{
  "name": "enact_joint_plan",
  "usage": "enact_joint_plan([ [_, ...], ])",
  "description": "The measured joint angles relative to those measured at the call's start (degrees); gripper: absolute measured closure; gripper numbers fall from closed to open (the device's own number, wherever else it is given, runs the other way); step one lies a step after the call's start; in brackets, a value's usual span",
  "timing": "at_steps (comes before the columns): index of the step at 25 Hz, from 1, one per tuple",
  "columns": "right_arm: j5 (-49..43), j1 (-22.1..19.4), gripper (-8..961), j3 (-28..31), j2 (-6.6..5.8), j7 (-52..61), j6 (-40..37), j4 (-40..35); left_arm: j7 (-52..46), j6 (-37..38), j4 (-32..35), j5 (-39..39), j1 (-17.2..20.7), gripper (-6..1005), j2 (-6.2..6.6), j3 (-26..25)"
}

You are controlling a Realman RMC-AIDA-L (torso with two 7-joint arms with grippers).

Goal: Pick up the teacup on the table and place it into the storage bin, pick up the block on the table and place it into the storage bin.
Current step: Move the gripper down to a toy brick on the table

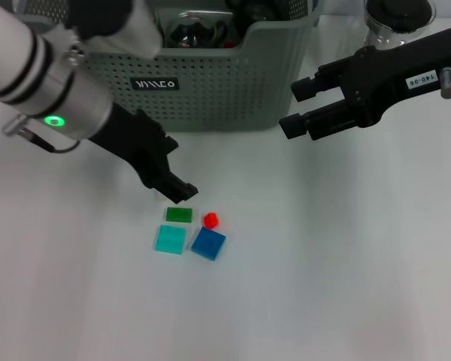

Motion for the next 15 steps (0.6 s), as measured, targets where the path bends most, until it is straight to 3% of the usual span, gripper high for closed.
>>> enact_joint_plan([
  [5,-0.1,0.3,187,-0.4,-0.06,-0.3,0.3,0.0,-7.5,-4.7,-0.9,1.5,0.4,128,-0.07,5.6],
  [15,-2.2,1.5,186,-1.7,-0.39,-0.1,-0.3,0.3,-16.8,-8.3,-3.3,4.6,0.0,128,-0.15,9.2],
])
